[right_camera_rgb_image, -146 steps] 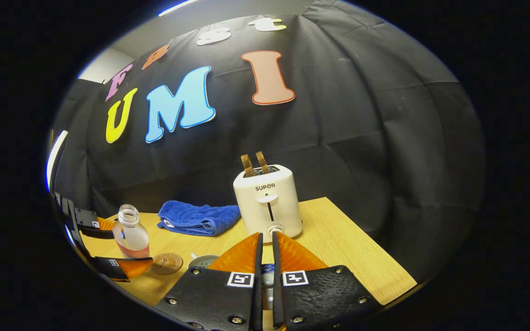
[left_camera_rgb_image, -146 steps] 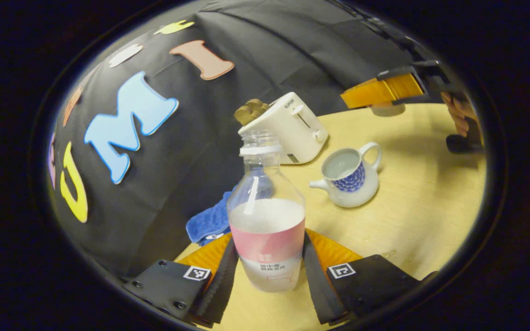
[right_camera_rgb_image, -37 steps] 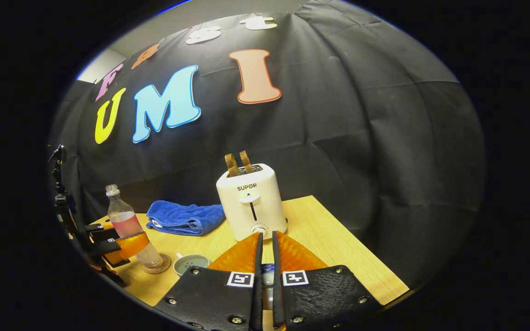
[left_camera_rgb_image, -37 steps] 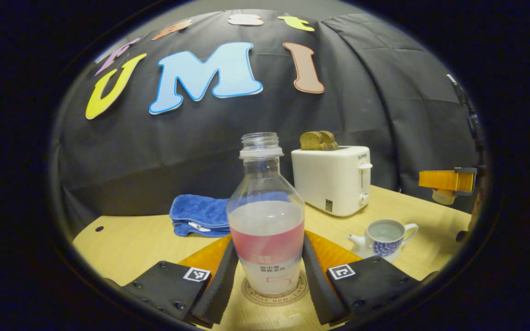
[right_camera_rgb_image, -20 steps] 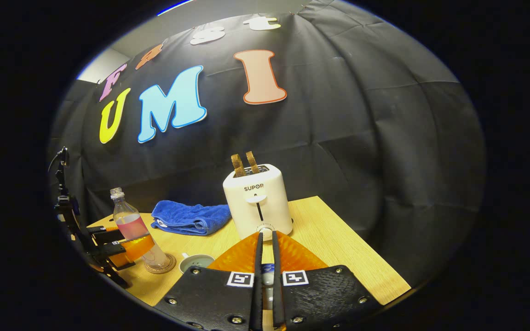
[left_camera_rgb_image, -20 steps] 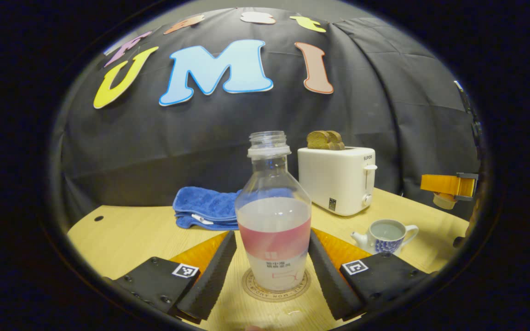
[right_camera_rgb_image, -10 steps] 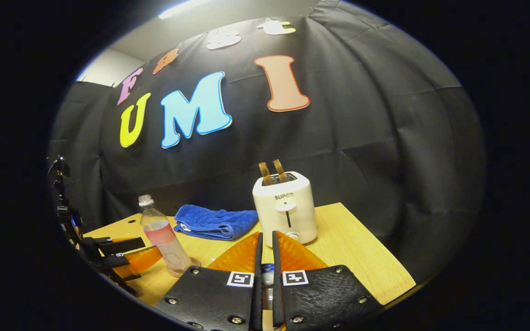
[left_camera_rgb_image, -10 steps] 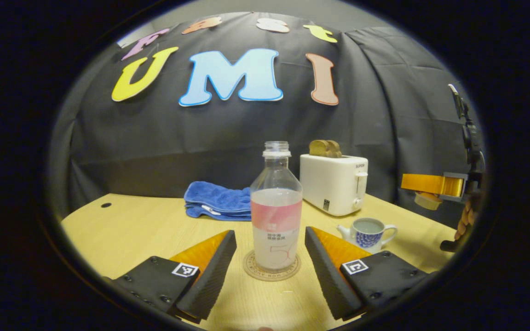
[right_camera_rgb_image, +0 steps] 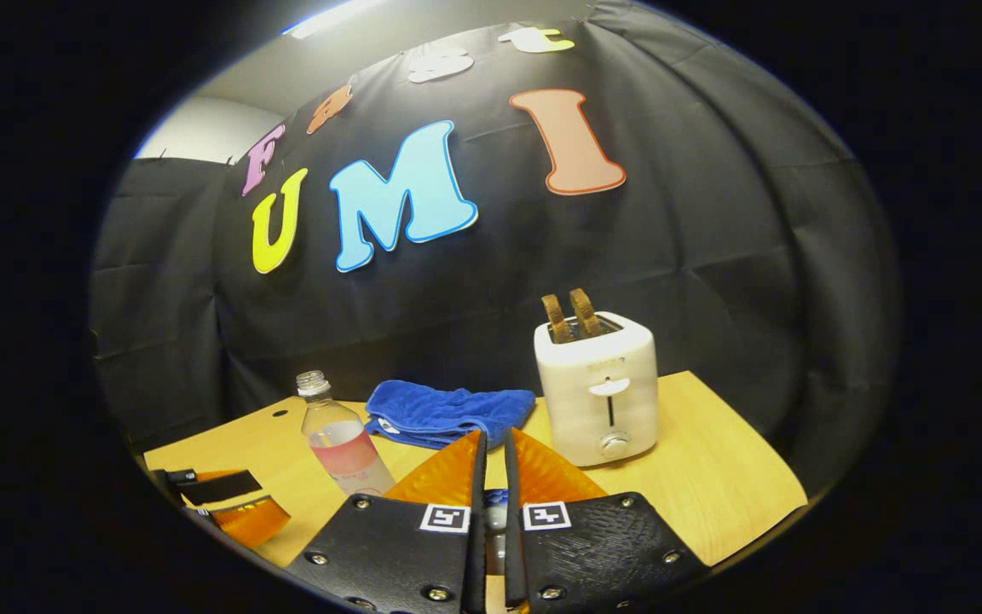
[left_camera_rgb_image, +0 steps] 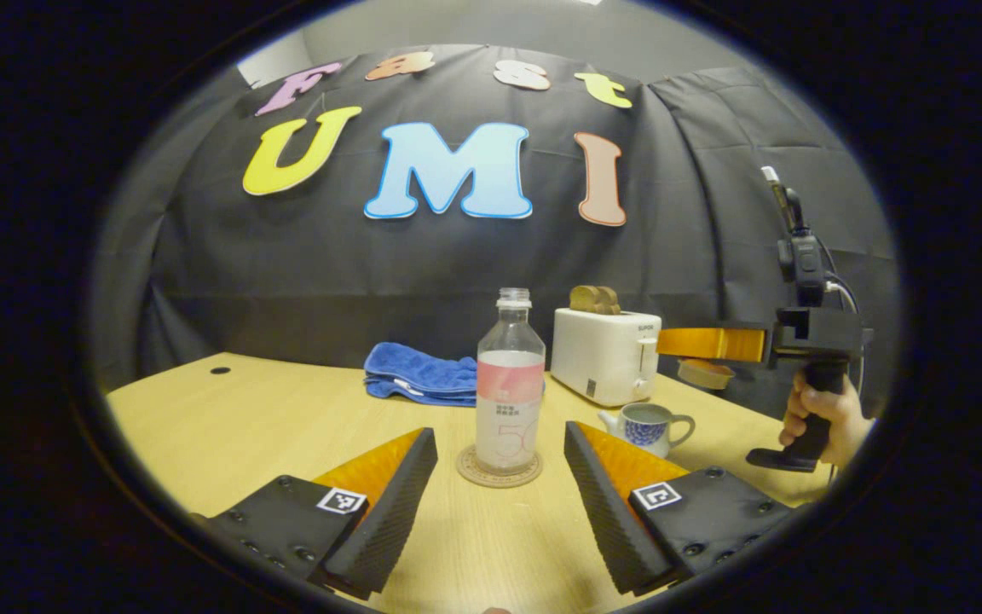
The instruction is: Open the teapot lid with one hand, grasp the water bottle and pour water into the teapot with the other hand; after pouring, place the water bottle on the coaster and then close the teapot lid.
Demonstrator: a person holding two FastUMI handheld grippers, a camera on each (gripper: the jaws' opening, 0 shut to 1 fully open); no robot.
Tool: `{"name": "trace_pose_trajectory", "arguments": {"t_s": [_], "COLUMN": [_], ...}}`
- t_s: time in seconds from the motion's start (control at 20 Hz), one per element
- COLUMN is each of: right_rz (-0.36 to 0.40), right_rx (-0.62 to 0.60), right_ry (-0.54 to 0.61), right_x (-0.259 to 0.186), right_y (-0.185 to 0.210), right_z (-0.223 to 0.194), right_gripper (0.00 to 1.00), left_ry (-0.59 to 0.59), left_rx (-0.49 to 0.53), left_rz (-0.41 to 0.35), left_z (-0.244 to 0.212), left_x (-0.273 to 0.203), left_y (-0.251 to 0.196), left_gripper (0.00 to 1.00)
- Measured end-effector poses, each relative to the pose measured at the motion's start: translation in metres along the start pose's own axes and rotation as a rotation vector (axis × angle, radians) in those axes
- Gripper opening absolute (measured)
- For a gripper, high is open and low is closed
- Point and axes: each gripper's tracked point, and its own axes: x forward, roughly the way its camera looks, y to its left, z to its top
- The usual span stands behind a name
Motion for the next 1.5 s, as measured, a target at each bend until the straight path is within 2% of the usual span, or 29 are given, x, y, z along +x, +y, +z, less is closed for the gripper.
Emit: {"name": "trace_pose_trajectory", "arguments": {"t_s": [0.15, 0.35, 1.05, 1.35, 1.5], "right_rz": [0.018, 0.02, -0.076, -0.067, -0.061], "right_rx": [0.048, 0.091, -0.015, -0.003, -0.012], "right_ry": [0.01, 0.039, 0.072, 0.078, 0.089], "right_x": [0.014, 0.034, 0.048, 0.049, 0.049], "right_y": [0.005, 0.007, -0.008, -0.007, -0.005], "right_z": [-0.008, -0.027, -0.05, -0.056, -0.059], "right_gripper": [0.08, 0.08, 0.08, 0.08, 0.13], "left_ry": [0.019, 0.003, -0.007, -0.004, 0.0], "left_rx": [-0.03, -0.019, -0.026, -0.013, -0.007], "left_rz": [-0.023, -0.028, -0.041, -0.04, -0.041], "left_z": [-0.008, -0.004, 0.001, -0.002, -0.003], "left_x": [0.002, 0.0, -0.003, -0.001, 0.0], "left_y": [-0.002, -0.001, -0.003, -0.004, -0.004], "left_gripper": [1.0, 1.0, 0.99, 1.0, 0.99]}}
